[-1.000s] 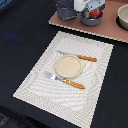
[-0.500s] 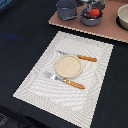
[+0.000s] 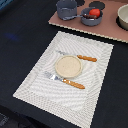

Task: Place the fish, sausage, and tomato into the frying pan.

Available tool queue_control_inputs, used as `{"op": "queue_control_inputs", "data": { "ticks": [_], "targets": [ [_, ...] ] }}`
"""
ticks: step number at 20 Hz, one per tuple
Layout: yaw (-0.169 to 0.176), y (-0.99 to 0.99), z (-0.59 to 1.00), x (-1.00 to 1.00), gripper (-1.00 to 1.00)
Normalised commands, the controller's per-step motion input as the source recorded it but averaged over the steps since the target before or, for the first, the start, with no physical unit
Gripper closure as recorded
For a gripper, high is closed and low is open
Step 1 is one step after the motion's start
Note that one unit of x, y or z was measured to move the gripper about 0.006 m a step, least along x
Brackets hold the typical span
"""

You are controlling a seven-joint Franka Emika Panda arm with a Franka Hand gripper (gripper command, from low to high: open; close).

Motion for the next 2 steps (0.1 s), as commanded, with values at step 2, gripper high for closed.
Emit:
{"op": "queue_control_inputs", "data": {
  "ticks": [2],
  "targets": [
    [0.0, 0.0, 0.0, 0.0, -1.0]
  ]
}}
